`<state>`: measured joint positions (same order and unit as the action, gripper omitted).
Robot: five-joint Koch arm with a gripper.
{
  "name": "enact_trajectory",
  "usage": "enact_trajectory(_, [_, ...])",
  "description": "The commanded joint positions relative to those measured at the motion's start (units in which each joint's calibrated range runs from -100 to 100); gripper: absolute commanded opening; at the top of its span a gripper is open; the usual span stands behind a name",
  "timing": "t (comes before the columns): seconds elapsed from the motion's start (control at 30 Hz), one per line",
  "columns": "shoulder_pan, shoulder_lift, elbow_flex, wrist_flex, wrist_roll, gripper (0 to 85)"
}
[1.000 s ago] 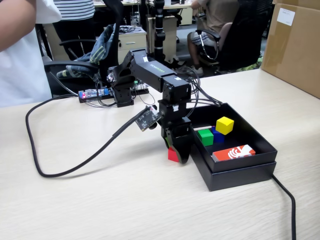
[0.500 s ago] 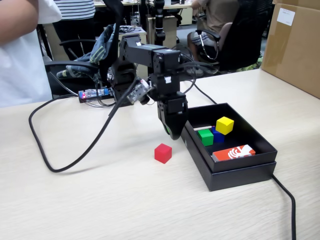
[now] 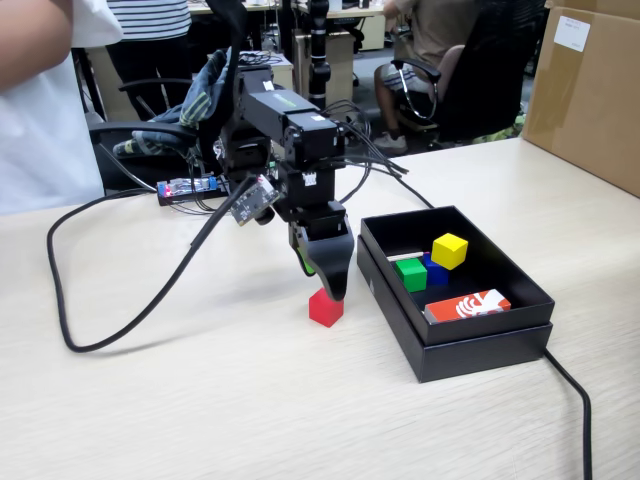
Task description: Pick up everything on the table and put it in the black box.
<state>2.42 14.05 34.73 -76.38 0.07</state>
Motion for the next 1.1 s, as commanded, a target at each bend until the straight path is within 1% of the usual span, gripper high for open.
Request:
enact_trajectory(0.0, [-0.4, 1.6, 4.6, -0.5, -0.3, 47.6])
enact_trajectory(0.17, [-0.1, 7.1, 6.6, -0.5, 0.0, 46.1])
enact_trajectory(0.23, [0.0, 8.2, 7.6, -0.5, 0.3, 41.0])
enact_trajectory(0.27, [0.1, 8.6, 8.5, -0.5, 0.8, 34.6])
enact_trajectory(0.3, [0.1, 8.8, 9.1, -0.5, 0.9, 31.8])
enact_trajectory(0.37, [0.2, 10.3, 11.8, -0.5, 1.1, 23.3])
enact_trajectory(0.47, [0.1, 10.3, 12.8, -0.5, 1.4, 16.5])
enact_trajectory(0.73, [-0.3, 0.9, 11.9, -0.7, 1.1, 16.2])
enact_trajectory(0.87, [0.4, -8.8, 11.7, -0.9, 1.1, 16.1])
enact_trajectory(0.97, [2.1, -14.8, 12.1, -0.9, 1.3, 16.1])
enact_trajectory(1.07, [5.6, -18.3, 15.4, -0.8, 2.0, 16.1])
